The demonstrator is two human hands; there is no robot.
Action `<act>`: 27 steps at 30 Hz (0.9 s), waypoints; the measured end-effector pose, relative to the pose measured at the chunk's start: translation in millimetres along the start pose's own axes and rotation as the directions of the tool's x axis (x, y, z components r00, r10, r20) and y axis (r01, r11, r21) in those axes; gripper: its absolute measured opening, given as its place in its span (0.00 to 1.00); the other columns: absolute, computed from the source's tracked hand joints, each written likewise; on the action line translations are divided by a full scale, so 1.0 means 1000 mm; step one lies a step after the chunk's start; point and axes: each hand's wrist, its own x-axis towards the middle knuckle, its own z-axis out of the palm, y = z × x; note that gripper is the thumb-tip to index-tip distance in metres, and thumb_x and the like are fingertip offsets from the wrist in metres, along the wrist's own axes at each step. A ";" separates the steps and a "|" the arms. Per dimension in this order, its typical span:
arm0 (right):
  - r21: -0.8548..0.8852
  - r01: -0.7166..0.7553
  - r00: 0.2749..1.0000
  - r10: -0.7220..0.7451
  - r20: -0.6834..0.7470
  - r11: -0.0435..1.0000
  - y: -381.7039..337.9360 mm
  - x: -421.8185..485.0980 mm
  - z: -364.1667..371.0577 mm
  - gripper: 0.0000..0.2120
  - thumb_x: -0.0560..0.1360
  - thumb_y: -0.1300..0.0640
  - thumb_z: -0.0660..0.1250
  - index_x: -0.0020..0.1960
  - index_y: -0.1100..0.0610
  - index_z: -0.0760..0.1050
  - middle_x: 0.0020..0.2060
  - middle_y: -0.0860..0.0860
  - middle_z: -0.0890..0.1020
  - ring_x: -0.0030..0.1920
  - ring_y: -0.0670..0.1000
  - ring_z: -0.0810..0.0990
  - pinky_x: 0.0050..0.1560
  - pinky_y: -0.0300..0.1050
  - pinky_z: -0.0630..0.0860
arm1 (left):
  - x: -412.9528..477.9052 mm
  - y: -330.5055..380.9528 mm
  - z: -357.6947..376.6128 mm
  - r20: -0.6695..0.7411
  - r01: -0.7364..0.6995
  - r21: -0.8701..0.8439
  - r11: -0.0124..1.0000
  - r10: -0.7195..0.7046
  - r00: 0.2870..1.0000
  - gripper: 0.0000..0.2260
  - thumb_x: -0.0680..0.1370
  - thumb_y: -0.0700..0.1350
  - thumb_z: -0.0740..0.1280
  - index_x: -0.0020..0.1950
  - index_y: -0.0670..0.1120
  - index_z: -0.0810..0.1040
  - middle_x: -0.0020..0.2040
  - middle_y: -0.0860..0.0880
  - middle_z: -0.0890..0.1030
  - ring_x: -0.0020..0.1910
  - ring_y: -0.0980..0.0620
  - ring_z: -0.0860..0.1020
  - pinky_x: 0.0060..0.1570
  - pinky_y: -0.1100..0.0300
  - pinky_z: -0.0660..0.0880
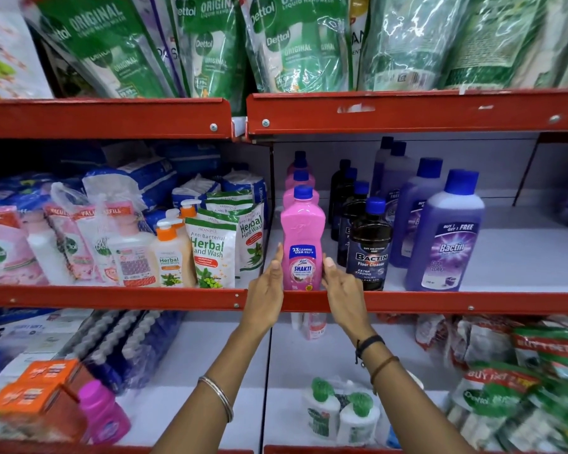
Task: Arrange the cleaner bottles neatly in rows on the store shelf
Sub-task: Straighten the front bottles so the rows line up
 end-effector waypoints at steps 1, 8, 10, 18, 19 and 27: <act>0.005 0.000 1.000 0.000 0.002 1.000 -0.001 0.000 0.000 0.25 0.72 0.36 0.54 0.53 0.53 0.78 0.42 0.49 0.84 0.44 0.39 0.83 0.39 0.30 0.77 | 0.000 0.002 0.000 -0.001 0.000 0.002 1.000 0.000 1.000 0.30 0.72 0.65 0.42 0.74 0.61 0.56 0.56 0.53 0.77 0.43 0.69 0.72 0.32 0.82 0.67; -0.066 0.187 0.956 -0.197 -0.217 0.980 -0.006 -0.019 -0.022 0.20 0.79 0.46 0.55 0.56 0.56 0.79 0.49 0.47 0.82 0.50 0.35 0.79 0.49 0.29 0.73 | -0.019 0.006 0.035 -0.331 -0.116 -0.037 0.993 0.098 0.939 0.23 0.79 0.58 0.50 0.72 0.50 0.63 0.69 0.50 0.68 0.66 0.61 0.67 0.57 0.78 0.64; -0.112 0.278 0.868 -0.299 -0.396 0.954 0.000 -0.021 -0.042 0.21 0.78 0.46 0.53 0.55 0.56 0.79 0.51 0.50 0.81 0.53 0.45 0.79 0.54 0.39 0.74 | -0.029 0.014 0.056 -0.283 -0.224 -0.015 0.974 0.211 0.936 0.22 0.79 0.57 0.50 0.70 0.51 0.64 0.69 0.54 0.67 0.67 0.69 0.62 0.63 0.78 0.59; -0.146 0.057 0.974 -0.087 -0.209 0.988 0.027 0.006 -0.092 0.32 0.75 0.36 0.47 0.68 0.54 0.70 0.67 0.52 0.75 0.68 0.48 0.71 0.72 0.51 0.65 | -0.006 0.034 0.119 0.011 -0.025 -0.076 0.997 0.026 1.000 0.24 0.80 0.55 0.47 0.76 0.48 0.54 0.77 0.50 0.58 0.76 0.55 0.55 0.72 0.64 0.50; -0.157 0.056 0.978 -0.086 -0.188 0.986 0.026 0.007 -0.093 0.31 0.75 0.37 0.47 0.68 0.53 0.71 0.67 0.52 0.76 0.68 0.48 0.72 0.71 0.53 0.66 | -0.004 0.034 0.121 0.009 -0.015 -0.074 0.997 0.016 1.000 0.25 0.80 0.55 0.47 0.76 0.48 0.54 0.77 0.49 0.59 0.76 0.54 0.56 0.72 0.63 0.51; -0.224 0.034 0.983 -0.073 -0.168 0.974 0.016 0.006 -0.098 0.26 0.76 0.48 0.52 0.68 0.60 0.70 0.68 0.56 0.73 0.68 0.50 0.70 0.62 0.28 0.59 | -0.002 0.037 0.121 0.005 -0.024 -0.080 0.997 0.024 1.000 0.32 0.74 0.61 0.44 0.76 0.48 0.56 0.76 0.49 0.61 0.75 0.54 0.58 0.75 0.56 0.55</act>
